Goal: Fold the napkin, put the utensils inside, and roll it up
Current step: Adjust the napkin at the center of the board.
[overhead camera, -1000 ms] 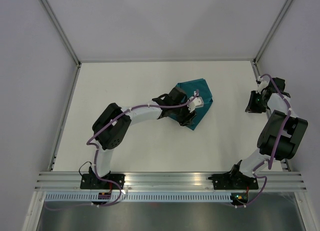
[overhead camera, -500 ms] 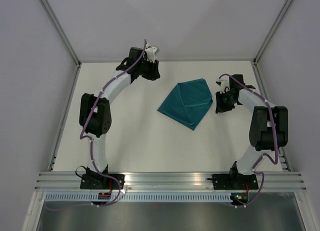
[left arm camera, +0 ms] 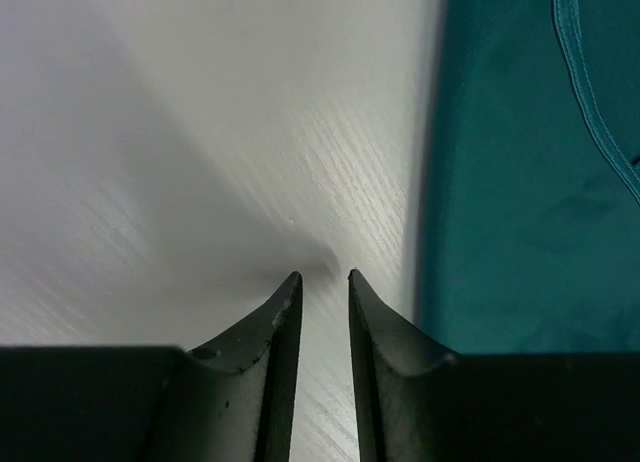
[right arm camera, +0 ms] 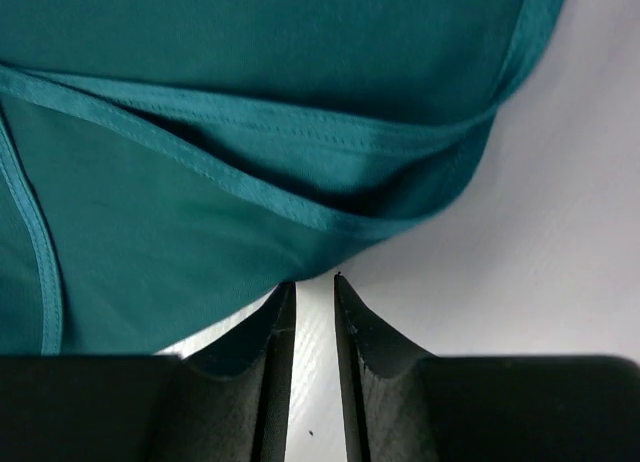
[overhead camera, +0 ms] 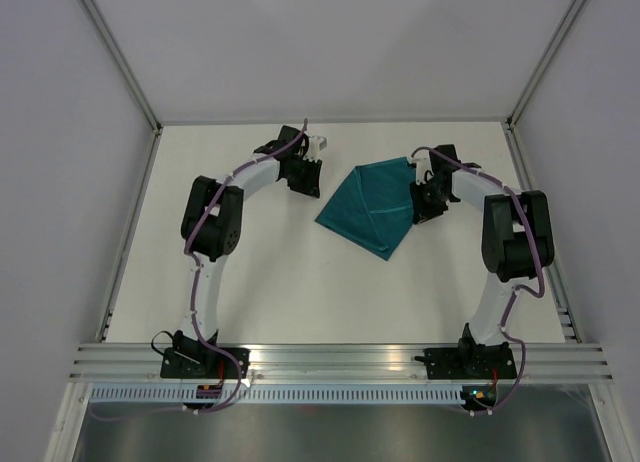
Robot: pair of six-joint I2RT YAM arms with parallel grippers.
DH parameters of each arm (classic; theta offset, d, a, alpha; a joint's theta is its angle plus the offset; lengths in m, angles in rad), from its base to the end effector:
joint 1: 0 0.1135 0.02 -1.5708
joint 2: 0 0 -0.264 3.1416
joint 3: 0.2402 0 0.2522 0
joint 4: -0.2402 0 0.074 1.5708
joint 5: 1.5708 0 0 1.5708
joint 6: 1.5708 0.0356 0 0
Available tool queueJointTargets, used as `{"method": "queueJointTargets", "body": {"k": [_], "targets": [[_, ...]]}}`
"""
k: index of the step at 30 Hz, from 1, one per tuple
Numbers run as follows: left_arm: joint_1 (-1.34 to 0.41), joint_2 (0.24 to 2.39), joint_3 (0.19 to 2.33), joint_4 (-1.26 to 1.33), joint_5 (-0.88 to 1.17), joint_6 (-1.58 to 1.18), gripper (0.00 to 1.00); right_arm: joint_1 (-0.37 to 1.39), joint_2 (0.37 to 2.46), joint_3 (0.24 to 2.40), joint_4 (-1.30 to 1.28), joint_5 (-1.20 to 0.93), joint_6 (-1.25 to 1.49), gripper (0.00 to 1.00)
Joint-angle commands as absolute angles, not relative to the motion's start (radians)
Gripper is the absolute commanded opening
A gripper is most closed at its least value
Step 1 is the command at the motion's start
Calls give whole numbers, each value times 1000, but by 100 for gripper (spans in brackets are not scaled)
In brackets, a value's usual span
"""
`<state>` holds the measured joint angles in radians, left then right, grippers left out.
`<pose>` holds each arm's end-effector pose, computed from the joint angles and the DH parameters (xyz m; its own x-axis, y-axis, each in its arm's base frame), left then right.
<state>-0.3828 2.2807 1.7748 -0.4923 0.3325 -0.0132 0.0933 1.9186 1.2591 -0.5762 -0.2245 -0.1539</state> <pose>0.4537 -0.1952 0.1570 -0.7864 0.3032 -0.5382 0.5068 0.8148 -0.2815 0.3737 0.0429 0.1564 -0.9041 -0.2347 -0.3572 -0.3059 0.9390 0.1573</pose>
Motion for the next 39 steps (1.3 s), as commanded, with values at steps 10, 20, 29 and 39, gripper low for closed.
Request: {"method": "queueJointTargets", "body": {"k": [10, 20, 29, 39], "targets": [[-402, 2191, 1594, -456, 330, -58, 27, 160, 2091, 1376, -586, -127, -140, 28], [-417, 2089, 1399, -402, 301, -61, 24, 195, 2186, 1528, -630, -107, -152, 28], [-417, 2013, 1306, -397, 264, -57, 22, 229, 2253, 1629, -647, -110, -160, 29], [-417, 1950, 1235, -393, 233, -28, 22, 253, 2269, 1666, -655, -129, -161, 29]]}}
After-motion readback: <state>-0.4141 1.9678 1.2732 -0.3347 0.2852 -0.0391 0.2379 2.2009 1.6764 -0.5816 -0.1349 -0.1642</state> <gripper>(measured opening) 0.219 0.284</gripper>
